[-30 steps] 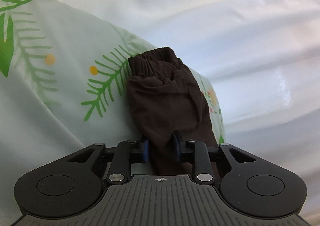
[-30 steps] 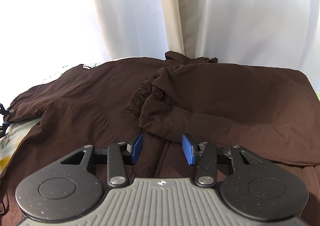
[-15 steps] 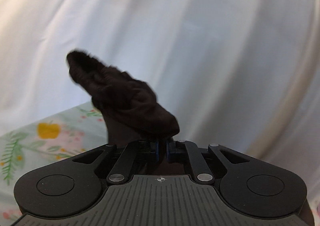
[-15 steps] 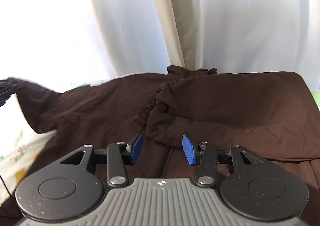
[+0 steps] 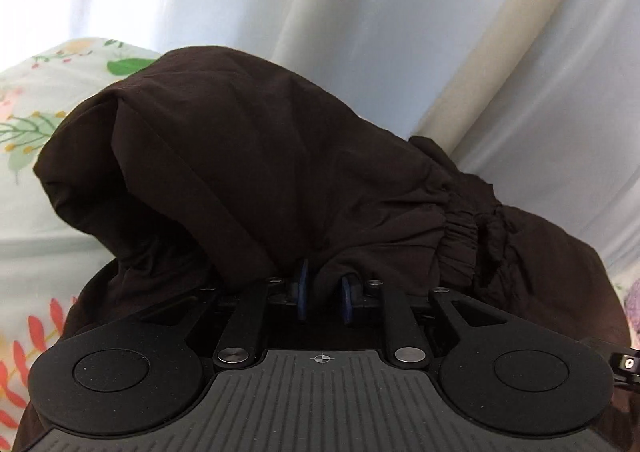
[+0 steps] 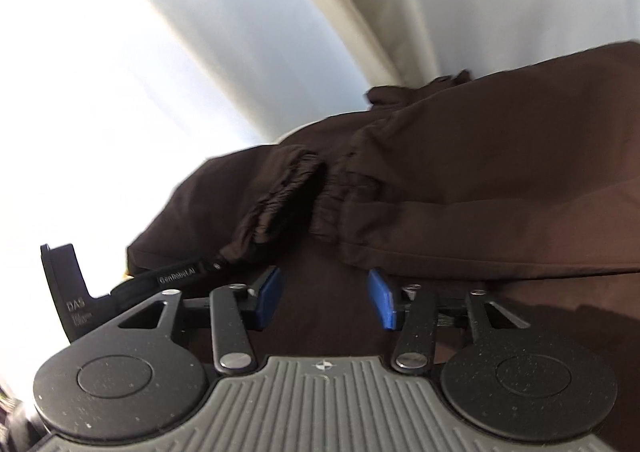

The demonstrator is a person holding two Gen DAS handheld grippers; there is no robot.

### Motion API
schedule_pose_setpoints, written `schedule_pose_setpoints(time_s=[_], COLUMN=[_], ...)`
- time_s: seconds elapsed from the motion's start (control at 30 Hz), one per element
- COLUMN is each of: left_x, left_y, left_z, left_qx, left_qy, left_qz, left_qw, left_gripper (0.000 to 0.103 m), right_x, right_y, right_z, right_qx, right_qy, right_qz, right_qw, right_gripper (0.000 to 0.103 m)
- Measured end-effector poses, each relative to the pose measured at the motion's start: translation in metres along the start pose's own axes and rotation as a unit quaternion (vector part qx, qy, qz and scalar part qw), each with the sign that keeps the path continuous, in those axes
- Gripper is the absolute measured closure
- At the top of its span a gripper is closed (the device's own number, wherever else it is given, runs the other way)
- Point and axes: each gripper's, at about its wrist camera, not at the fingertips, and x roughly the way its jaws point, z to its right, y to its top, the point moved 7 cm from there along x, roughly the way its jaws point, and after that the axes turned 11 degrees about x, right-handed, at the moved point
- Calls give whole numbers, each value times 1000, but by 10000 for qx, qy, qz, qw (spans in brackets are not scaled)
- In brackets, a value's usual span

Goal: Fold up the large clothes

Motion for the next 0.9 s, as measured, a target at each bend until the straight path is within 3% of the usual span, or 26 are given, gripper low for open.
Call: schedule_pose_setpoints(time_s=[0.07, 0.13, 0.17, 0.27, 0.33, 0.37, 0.4, 0.43, 0.47, 0.57, 0.67, 0.77, 0.9], left_x=[-14, -31, -37, -51, -57, -60, -68, -70, -75, -86, -90, -80, -72], left_y=[2, 1, -1, -5, -9, -11, -15, -17, -19, -18, -16, -14, -15], left_z=[-2, -3, -6, -14, -22, -25, -29, -32, -36, -45, -50, -48, -44], left_qx=[-170, -285, -353, -565, -580, -603, -673, -748, -790, -784, -793, -764, -708], left_qy=[-43, -16, 6, 191, 401, 430, 429, 436, 473, 679, 779, 834, 881], left_qz=[54, 143, 203, 346, 450, 444, 470, 483, 475, 557, 536, 469, 357], left_qw=[9998, 9995, 9992, 9976, 9965, 9963, 9957, 9951, 9946, 9930, 9924, 9925, 9929], left_gripper=[79, 72, 63, 8, 7, 7, 7, 7, 7, 7, 7, 7, 7], right_x=[19, 43, 56, 88, 103, 109, 114, 118, 120, 87, 38, -3, -39], right_y=[2, 5, 6, 8, 7, 6, 5, 3, 3, 18, 38, 56, 74], right_z=[-8, -10, -9, -6, -7, -7, -8, -11, -16, -52, -83, -85, -60], right_qx=[248, 585, 845, 1708, 1920, 1890, 1828, 1719, 1527, 300, -686, -992, -1169], right_qy=[265, 395, 514, 897, 972, 812, 643, 479, 338, 314, 341, 216, -254], right_qz=[-158, -357, -477, -796, -837, -829, -819, -854, -866, -164, 641, 1164, 1525], right_qw=[9992, 9969, 9940, 9780, 9730, 9751, 9776, 9802, 9839, 9989, 9950, 9880, 9810], right_gripper=[26, 24, 24, 21, 21, 27, 51, 68, 76, 80, 81, 81, 81])
